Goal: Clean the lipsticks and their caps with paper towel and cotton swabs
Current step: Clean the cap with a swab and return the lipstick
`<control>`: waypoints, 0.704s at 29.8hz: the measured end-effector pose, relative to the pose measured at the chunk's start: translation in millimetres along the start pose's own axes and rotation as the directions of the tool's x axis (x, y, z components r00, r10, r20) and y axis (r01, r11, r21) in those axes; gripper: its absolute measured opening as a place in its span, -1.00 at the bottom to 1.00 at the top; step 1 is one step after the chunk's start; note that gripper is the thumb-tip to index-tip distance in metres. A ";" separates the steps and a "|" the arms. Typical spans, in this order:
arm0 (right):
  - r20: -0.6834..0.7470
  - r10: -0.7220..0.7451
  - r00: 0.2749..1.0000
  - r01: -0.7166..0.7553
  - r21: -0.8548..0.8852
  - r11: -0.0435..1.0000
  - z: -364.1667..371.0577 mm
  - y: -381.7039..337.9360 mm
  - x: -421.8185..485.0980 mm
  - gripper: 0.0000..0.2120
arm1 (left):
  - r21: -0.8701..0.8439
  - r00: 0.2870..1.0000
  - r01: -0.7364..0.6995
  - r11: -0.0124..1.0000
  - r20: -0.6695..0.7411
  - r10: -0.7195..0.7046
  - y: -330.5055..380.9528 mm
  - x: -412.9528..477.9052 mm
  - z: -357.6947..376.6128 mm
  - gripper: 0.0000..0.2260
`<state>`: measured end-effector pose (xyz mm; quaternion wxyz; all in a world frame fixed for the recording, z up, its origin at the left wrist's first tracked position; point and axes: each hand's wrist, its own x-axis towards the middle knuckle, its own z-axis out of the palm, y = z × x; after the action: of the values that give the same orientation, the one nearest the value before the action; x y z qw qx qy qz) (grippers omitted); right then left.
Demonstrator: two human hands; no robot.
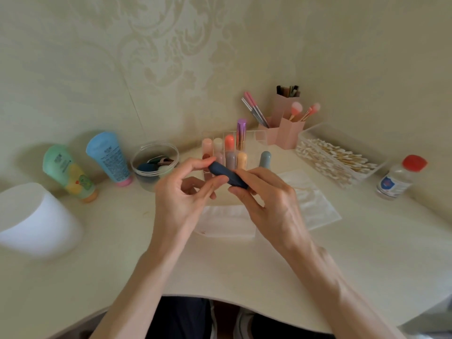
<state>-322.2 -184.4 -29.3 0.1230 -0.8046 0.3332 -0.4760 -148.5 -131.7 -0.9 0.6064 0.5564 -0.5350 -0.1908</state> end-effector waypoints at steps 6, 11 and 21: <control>-0.088 0.196 0.977 -0.194 0.033 0.981 -7.7 -6.6 4.3 -0.72 | 0.105 0.983 -0.173 0.979 0.076 0.166 12.2 25.2 19.2 -0.79; -0.166 0.332 0.928 -0.357 -0.154 0.921 -18.0 12.8 5.6 -0.65 | 0.375 0.936 -0.346 0.860 0.200 0.289 16.4 51.1 41.6 -0.78; -0.202 0.454 0.868 -0.492 -0.225 0.841 -23.5 19.6 7.9 -0.74 | 0.571 0.892 -0.451 0.686 0.310 0.329 -11.6 61.8 61.0 -0.72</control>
<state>-347.7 -201.5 -21.9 0.1027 -0.6705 0.5910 -0.4366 -174.9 -215.0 4.2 0.3600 0.5791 -0.7268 0.0827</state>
